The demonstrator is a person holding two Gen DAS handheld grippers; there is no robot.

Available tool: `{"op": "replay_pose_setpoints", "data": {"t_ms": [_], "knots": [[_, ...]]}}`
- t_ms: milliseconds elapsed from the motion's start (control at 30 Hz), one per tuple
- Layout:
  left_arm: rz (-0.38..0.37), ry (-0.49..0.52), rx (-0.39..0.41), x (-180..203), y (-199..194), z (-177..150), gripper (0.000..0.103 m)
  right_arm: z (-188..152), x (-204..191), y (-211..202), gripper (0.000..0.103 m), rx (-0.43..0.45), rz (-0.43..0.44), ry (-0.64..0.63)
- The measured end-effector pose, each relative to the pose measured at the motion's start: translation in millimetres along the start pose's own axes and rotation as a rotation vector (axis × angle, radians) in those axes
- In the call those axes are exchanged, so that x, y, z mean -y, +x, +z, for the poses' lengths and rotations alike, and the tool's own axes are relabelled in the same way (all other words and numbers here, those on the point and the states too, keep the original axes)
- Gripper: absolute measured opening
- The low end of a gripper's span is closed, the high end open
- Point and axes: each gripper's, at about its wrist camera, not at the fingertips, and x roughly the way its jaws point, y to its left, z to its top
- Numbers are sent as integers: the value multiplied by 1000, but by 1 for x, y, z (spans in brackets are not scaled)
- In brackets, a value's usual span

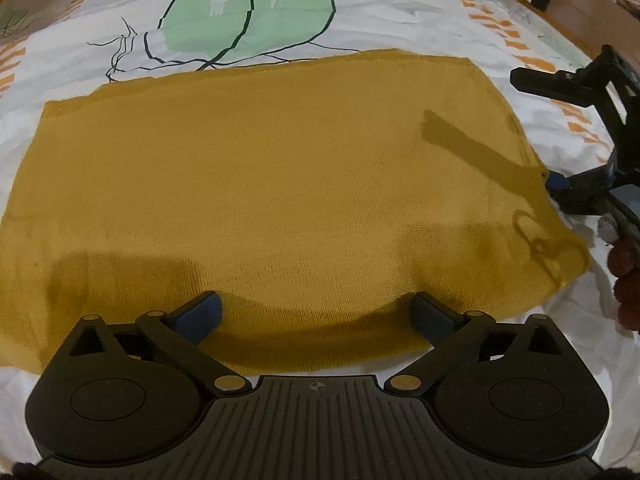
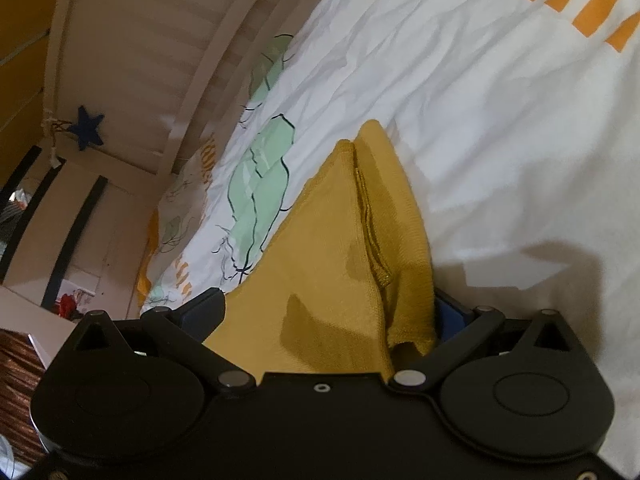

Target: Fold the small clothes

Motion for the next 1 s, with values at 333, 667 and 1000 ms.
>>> {"op": "replay_pose_setpoints", "data": {"t_ms": [333, 667, 1000], "knots": [[70, -74, 109, -17, -35, 37, 88, 2, -6, 3, 103, -57, 6, -82], [179, -190, 52, -50, 29, 87, 78, 5, -6, 4, 103, -79, 6, -78], [177, -170, 69, -53, 28, 85, 82, 7, -8, 8, 103, -89, 5, -97]]}}
